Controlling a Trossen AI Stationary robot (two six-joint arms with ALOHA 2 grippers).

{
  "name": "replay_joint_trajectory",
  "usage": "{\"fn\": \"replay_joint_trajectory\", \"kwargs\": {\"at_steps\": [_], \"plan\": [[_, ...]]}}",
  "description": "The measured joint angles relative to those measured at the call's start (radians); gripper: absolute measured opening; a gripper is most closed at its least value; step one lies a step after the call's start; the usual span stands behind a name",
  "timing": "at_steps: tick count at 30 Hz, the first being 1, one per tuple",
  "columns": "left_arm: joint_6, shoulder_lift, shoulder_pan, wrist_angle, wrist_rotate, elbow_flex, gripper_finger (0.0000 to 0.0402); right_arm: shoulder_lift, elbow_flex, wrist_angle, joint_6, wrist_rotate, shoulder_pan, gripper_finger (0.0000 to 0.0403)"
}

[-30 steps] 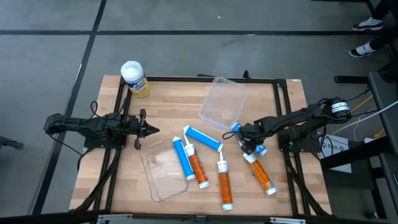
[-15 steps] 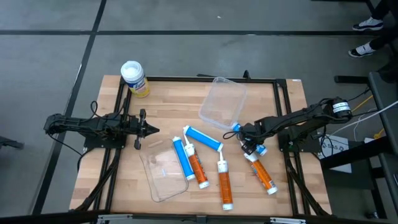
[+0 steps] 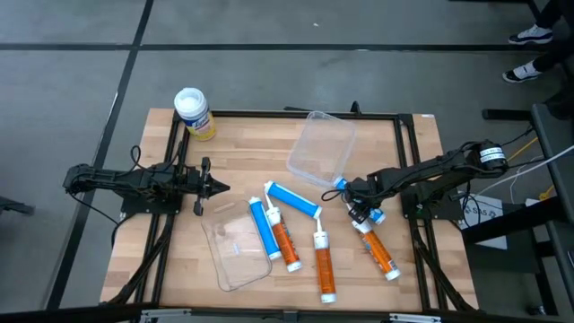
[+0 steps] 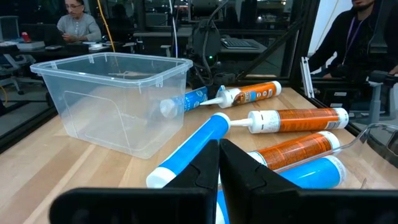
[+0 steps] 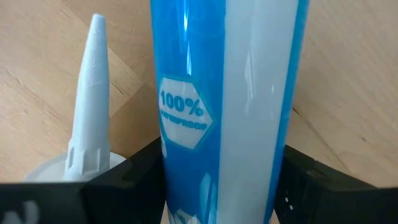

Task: Pick & place silicon tubes, Sealant and Lysol wipes
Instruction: Put the top right blue sealant into the white bin

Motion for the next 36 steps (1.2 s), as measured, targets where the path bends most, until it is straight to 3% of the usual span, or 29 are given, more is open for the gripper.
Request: {"fn": "replay_joint_trajectory", "kwargs": {"at_steps": [7,26,36], "plan": [[0.0,0.0,0.0,0.0,0.0,0.0,0.001,-0.013,-0.005,0.003,0.003,0.007,0.002,0.022],[0.0,0.0,0.0,0.0,0.0,0.0,0.0007,-0.207,-0.128,0.11,0.139,0.123,0.07,0.0218],[0.0,0.0,0.0,0.0,0.0,0.0,0.0012,-0.278,-0.197,0.218,0.138,0.26,0.069,0.0216]]}}
